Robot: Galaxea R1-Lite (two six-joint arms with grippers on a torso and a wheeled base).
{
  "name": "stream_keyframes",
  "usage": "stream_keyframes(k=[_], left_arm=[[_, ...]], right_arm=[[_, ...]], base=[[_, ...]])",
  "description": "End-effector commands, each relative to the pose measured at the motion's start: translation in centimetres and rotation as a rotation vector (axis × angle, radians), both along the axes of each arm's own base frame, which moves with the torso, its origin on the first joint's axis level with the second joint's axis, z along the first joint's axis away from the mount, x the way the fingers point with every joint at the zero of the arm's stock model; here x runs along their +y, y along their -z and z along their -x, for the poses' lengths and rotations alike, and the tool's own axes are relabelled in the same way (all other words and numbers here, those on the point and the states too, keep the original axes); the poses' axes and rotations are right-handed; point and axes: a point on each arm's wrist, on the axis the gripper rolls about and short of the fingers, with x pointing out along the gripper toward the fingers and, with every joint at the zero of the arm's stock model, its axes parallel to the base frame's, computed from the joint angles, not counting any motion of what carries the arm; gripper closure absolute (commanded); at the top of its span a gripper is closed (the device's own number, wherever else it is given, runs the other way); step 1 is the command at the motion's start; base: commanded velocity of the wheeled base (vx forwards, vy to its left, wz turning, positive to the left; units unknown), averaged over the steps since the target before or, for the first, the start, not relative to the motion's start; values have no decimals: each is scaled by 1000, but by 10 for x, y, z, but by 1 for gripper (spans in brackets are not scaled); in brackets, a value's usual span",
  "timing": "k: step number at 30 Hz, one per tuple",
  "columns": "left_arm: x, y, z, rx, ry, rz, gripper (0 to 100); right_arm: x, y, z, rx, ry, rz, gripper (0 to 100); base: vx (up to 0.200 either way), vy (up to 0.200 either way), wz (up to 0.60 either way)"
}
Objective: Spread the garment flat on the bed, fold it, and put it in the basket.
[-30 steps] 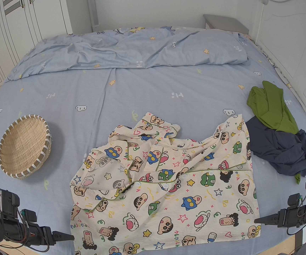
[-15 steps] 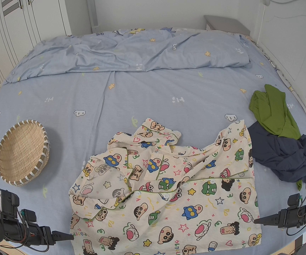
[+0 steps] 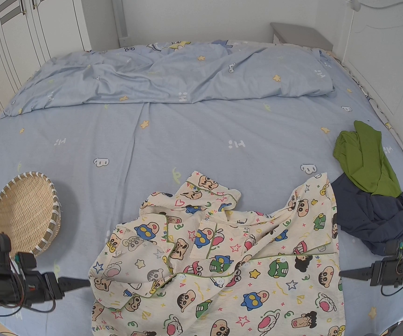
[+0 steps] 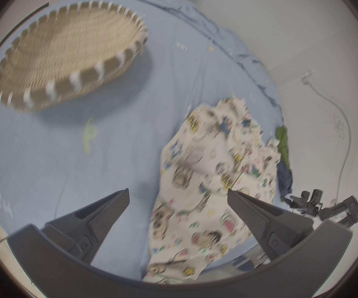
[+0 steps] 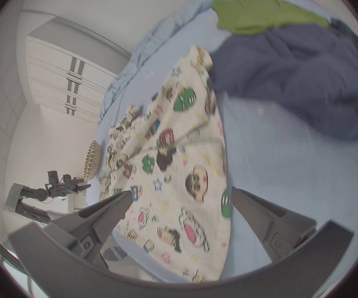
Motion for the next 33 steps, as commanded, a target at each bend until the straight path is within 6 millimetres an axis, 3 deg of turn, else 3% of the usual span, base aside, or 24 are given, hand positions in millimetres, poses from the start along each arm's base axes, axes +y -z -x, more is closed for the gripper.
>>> stream_keyframes(k=[1,3,4,7,12,17,21,26,33], left_arm=[[-20,-74,-46,-216,66,93,0],[-25,-81,-56,-224,92,97,0],[-37,-93,-82,-232,149,108,0],[-50,-105,-114,-257,194,116,0],[-62,-103,-171,-257,214,123,0],[-65,-101,-210,-261,230,140,0],[-66,-104,-228,-216,261,172,0],[-75,-91,-252,-130,330,224,0],[-103,-96,-280,-174,372,237,0]], right_arm=[[-3,-53,-50,-287,-23,81,0],[-3,-60,-57,-310,-22,84,0],[-2,-76,-72,-349,-29,82,0],[1,-91,-92,-373,-43,71,0],[2,-107,-136,-421,-46,85,0],[17,-120,-159,-449,-60,112,0],[26,-119,-165,-451,-89,106,0],[33,-113,-161,-438,-109,109,0],[32,-120,-151,-466,-106,113,0]], base=[[0,0,0],[0,0,0],[0,0,0],[0,0,0],[0,0,0],[0,0,0],[0,0,0],[0,0,0],[0,0,0]])
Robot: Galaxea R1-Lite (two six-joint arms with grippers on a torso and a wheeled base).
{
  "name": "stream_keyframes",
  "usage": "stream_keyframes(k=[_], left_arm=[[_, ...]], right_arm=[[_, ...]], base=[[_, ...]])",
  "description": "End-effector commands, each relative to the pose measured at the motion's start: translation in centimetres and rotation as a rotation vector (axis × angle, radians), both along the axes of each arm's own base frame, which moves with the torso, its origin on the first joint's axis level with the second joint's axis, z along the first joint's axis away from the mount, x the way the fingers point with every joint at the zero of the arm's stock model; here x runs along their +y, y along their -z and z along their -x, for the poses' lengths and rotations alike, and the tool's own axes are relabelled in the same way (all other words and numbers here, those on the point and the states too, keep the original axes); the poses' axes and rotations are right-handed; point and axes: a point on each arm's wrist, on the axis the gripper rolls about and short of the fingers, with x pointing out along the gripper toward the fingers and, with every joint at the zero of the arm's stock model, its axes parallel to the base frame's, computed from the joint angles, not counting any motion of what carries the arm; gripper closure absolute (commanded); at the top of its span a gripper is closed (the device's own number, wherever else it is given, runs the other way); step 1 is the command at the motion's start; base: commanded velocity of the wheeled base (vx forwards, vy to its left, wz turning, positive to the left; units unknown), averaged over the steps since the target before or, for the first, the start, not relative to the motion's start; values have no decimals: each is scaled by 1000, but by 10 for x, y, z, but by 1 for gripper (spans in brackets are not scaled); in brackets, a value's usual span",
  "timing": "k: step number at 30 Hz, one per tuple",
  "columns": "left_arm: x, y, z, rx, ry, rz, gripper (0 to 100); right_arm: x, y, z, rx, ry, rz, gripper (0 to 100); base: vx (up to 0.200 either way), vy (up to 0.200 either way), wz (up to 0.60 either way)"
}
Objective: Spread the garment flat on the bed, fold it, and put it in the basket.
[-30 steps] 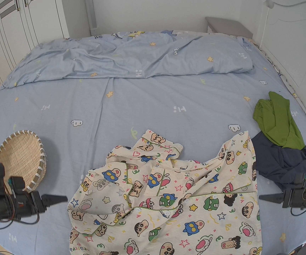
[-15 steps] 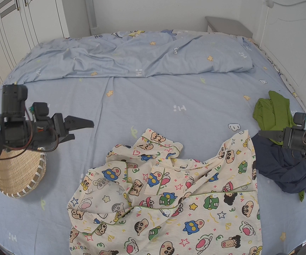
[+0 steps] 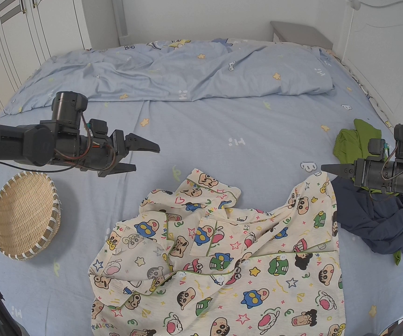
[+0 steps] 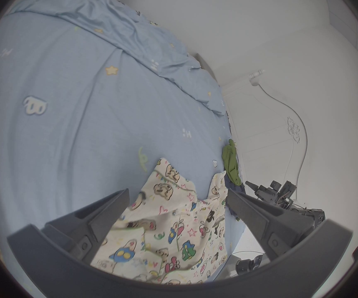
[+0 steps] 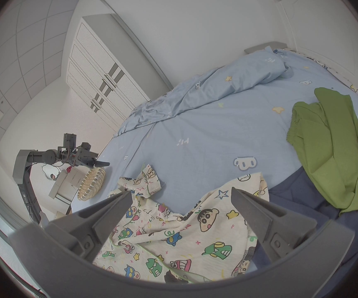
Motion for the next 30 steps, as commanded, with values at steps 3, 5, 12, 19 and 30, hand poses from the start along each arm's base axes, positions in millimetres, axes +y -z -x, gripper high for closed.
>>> stream_keyframes(k=[3,5,12,19,30], left_arm=[[-28,17,-26,5,58,2,0],[-30,17,-26,-7,68,-2,0],[-35,31,-42,-52,87,-19,0],[-49,27,-62,-125,90,8,0],[-89,64,-76,-104,62,-66,0]], right_arm=[[3,-5,7,-28,-12,3,0],[3,-4,7,-31,-12,4,0],[5,0,8,-53,-17,4,0],[5,0,9,-78,-18,2,0],[8,4,10,-79,-27,4,0]], base=[[0,0,0],[0,0,0],[0,0,0],[0,0,0],[0,0,0]])
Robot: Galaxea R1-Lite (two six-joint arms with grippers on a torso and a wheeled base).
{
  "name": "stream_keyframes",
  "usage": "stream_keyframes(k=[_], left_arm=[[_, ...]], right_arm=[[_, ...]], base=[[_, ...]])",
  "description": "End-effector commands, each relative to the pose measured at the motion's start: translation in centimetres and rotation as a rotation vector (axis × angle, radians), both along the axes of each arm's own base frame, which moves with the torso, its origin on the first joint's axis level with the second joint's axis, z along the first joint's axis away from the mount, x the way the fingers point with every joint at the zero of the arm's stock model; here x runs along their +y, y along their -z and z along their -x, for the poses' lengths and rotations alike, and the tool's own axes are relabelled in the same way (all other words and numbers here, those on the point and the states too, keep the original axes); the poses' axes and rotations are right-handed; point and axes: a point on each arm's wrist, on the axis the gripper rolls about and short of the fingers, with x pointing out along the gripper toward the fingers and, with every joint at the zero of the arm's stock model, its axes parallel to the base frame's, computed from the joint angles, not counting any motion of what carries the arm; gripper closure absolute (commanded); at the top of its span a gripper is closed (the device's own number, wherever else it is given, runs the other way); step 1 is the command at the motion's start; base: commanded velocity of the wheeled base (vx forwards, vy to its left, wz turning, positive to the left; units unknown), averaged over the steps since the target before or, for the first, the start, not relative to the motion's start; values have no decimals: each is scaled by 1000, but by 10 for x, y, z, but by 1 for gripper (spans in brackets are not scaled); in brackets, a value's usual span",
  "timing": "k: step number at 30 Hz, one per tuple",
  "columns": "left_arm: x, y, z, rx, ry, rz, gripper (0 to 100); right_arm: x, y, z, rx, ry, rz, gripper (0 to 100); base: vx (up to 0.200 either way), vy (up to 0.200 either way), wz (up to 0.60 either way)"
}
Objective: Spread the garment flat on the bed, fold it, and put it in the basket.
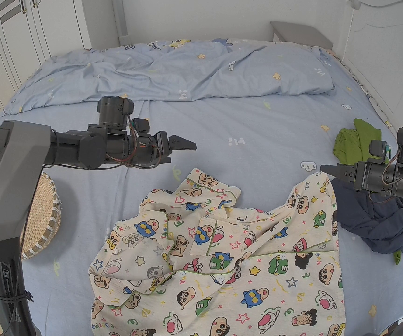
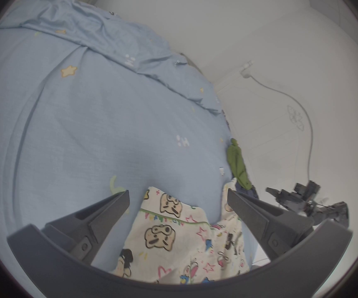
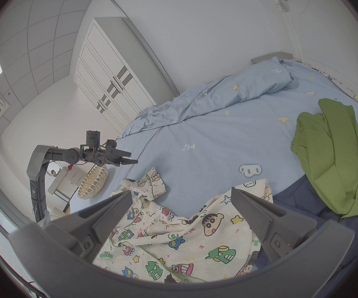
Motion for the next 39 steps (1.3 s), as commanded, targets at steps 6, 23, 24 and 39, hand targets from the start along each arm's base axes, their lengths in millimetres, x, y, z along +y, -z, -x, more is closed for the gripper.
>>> stream_keyframes(k=[6,23,24,39], left_arm=[[-28,36,-10,41,-2,-46,0],[-36,59,-21,30,-6,-49,0],[-36,60,-21,33,-10,-49,0],[-42,69,-21,42,-2,-62,100]], right_arm=[[1,2,0,-5,-4,1,0],[1,3,0,0,-3,0,0],[0,3,0,-2,-1,0,0],[0,3,0,0,-1,0,0]], base=[[0,0,0],[0,0,0],[0,0,0],[0,0,0]])
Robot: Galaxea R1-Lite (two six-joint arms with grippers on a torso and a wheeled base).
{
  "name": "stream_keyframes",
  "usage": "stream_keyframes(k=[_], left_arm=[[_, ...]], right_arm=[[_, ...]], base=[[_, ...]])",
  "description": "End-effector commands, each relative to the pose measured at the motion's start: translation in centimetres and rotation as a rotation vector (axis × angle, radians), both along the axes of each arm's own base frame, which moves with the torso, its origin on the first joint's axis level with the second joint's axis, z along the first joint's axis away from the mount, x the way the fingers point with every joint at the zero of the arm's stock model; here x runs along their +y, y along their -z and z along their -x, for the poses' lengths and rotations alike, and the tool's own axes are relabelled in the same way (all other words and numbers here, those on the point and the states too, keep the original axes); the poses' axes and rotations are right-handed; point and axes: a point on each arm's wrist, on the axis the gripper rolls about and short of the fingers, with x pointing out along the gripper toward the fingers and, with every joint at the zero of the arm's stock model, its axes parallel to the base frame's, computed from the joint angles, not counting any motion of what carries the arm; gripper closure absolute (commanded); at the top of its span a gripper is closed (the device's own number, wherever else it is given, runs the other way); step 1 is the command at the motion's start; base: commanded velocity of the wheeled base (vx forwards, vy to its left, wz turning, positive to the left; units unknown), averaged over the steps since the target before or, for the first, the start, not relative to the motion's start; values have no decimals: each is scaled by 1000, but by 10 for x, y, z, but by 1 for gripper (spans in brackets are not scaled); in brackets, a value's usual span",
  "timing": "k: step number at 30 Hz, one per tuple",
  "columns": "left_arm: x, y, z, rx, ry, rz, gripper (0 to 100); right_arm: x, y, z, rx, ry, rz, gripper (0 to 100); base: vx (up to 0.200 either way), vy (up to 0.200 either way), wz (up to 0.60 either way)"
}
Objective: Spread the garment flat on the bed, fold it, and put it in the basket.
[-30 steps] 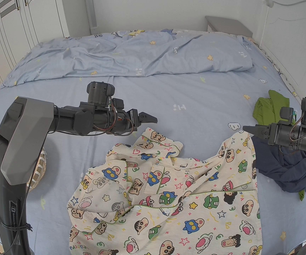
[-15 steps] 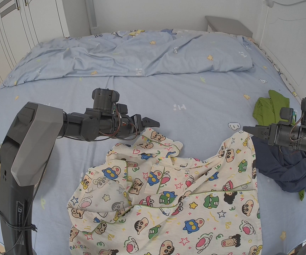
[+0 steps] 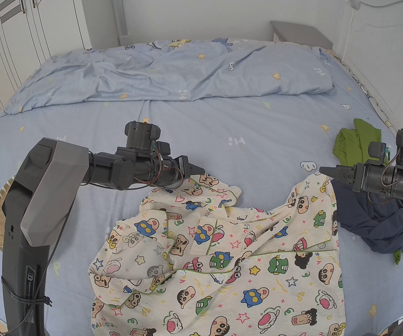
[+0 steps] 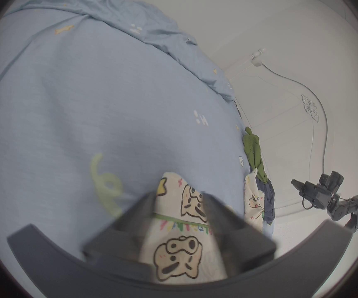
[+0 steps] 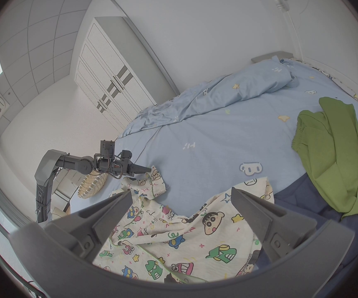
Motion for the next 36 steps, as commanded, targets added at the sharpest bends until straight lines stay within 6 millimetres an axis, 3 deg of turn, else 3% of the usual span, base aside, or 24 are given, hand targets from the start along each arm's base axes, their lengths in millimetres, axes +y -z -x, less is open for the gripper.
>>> stream_keyframes(k=[1,8,16,17,22,28,36], left_arm=[[-4,8,0,15,9,-5,100],[-4,9,0,15,6,-5,100],[6,-6,-7,-42,-69,-8,100],[19,-20,-13,-92,-162,0,100],[37,-39,-16,-106,-223,59,100],[78,-81,-19,-177,-299,124,100],[89,-87,-22,-181,-282,162,100]], right_arm=[[-1,0,0,0,3,0,0],[0,0,0,-1,1,1,0],[1,0,1,1,-3,0,0],[1,0,1,1,-3,0,0],[1,0,0,1,-2,1,0],[1,0,0,1,-2,0,0],[-2,6,-5,16,9,1,0]], base=[[0,0,0],[0,0,0],[0,0,0],[0,0,0],[0,0,0],[0,0,0],[0,0,0]])
